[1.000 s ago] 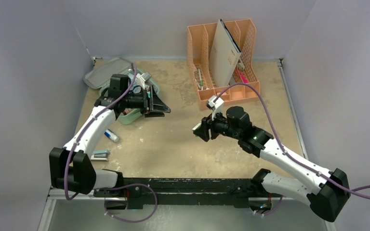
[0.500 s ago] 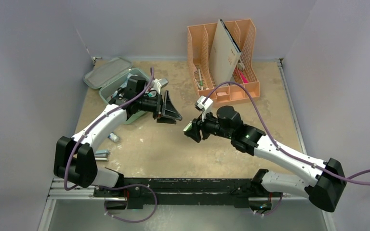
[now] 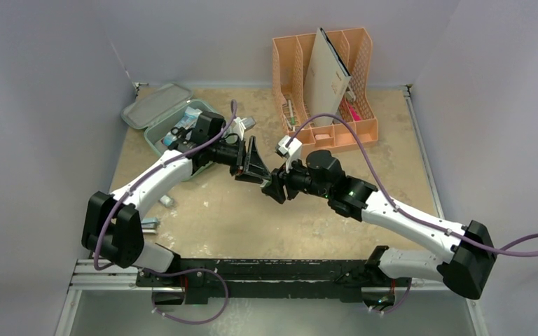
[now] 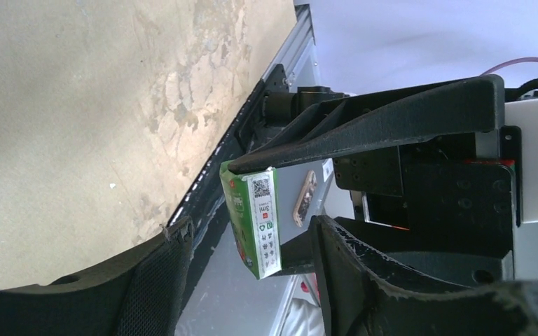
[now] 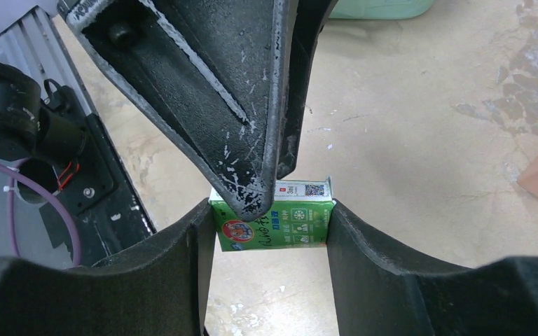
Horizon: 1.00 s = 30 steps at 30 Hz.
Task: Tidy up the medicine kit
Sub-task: Pick up the medical item at the center of the board.
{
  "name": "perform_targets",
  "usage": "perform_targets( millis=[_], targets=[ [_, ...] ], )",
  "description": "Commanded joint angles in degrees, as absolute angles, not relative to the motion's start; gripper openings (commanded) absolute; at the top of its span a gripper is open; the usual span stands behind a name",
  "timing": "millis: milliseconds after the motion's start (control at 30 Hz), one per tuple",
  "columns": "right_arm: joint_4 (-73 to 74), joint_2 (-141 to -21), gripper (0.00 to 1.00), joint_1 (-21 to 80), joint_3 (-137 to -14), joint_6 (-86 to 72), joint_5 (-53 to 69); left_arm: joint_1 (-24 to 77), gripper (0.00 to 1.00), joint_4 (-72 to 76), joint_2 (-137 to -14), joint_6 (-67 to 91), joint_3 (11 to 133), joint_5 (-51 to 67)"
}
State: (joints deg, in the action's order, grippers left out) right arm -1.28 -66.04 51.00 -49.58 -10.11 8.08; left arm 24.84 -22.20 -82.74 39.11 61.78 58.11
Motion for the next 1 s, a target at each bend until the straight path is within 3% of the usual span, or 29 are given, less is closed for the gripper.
perform_targets(
  millis=[0, 400, 967],
  targets=[
    [-4.4, -66.3, 0.44, 51.4, -52.1, -11.1, 6.1, 25.9, 0.59, -24.0, -83.3, 35.4, 64.9, 56.5],
    [-5.5, -69.4, 0.43, 51.6, -52.9, -11.8, 6.1, 27.7, 0.48, -29.5, -87.4, 30.7, 68.1, 55.1],
    [-4.7, -72.1, 0.47, 51.5, -52.9, -12.2, 4.2, 27.8, 0.23, -35.9, -90.1, 26.2, 71.0, 52.6]
  ],
)
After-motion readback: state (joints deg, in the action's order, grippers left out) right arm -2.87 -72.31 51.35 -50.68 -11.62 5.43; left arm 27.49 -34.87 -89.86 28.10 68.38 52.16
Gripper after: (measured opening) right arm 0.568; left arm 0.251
